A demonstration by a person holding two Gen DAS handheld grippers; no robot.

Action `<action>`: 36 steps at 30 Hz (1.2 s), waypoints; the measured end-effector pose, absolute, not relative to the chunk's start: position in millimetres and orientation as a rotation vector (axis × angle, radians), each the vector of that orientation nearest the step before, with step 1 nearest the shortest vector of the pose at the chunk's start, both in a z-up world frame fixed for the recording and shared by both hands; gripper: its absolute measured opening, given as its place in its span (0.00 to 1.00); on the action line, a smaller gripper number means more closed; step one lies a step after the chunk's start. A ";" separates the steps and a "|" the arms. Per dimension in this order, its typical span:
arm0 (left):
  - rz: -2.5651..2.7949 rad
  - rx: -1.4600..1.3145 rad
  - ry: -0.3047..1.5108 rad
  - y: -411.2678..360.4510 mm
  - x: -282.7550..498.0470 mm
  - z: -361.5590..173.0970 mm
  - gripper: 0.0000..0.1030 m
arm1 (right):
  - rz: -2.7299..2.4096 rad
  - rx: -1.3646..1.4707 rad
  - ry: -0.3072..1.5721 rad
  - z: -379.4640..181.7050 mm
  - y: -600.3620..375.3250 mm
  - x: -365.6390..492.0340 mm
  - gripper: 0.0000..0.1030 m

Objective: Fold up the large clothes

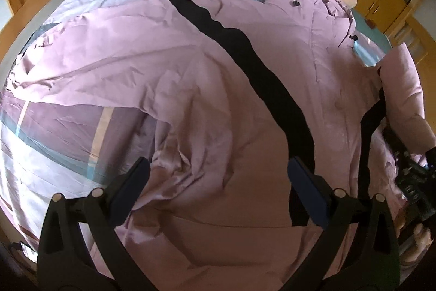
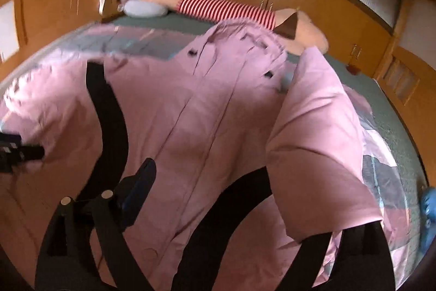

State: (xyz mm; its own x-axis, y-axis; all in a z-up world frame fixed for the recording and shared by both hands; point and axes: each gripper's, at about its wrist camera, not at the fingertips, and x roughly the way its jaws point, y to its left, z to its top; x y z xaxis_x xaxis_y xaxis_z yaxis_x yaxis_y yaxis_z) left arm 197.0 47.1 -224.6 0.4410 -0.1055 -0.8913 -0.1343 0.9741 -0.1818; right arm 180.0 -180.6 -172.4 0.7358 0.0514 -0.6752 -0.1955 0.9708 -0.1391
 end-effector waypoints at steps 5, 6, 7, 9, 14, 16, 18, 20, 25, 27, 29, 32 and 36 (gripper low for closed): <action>0.031 -0.182 1.105 39.8 196.3 -223.2 0.98 | 0.020 -0.119 0.596 -145.1 -201.7 153.3 0.85; 0.031 -0.179 1.105 38.9 196.3 -223.4 0.98 | -0.004 -0.128 0.572 -143.4 -202.3 151.9 0.85; 0.031 -0.177 1.106 38.2 196.6 -223.8 0.98 | -0.005 -0.161 0.563 -144.7 -197.3 151.4 0.85; 0.036 -0.165 1.109 36.1 196.3 -224.2 0.98 | 0.049 -0.243 0.616 -155.8 -179.6 156.8 0.85; 0.029 -0.194 1.118 40.6 198.8 -226.1 0.98 | 0.215 -0.553 0.880 -215.9 -113.6 162.8 0.85; 0.047 -0.206 1.123 44.0 199.8 -227.3 0.98 | 0.206 -0.655 0.916 -231.7 -102.7 161.7 0.85; 0.052 -0.217 1.130 46.9 200.2 -228.7 0.98 | 0.172 -0.667 0.869 -223.4 -99.4 159.4 0.85; 0.043 -0.248 1.137 49.9 200.6 -229.5 0.98 | 0.103 -0.579 0.778 -195.4 -105.4 158.2 0.85; 0.075 -0.260 1.106 55.7 199.9 -225.0 0.98 | 0.096 -0.652 0.717 -187.4 -91.0 151.7 0.89; 0.101 -0.261 1.101 60.8 201.3 -224.9 0.98 | 0.126 -0.886 0.796 -228.9 -74.9 149.2 0.89; 0.114 -0.289 1.108 68.4 203.6 -226.7 0.98 | 0.132 -1.074 0.838 -265.9 -67.2 144.8 0.89; 0.131 -0.340 1.119 78.5 206.0 -229.9 0.98 | 0.132 -1.056 0.855 -257.5 -68.9 149.2 0.89; 0.129 -0.353 1.118 79.8 206.5 -229.5 0.98 | 0.216 -0.621 0.996 -199.9 -89.1 156.1 0.91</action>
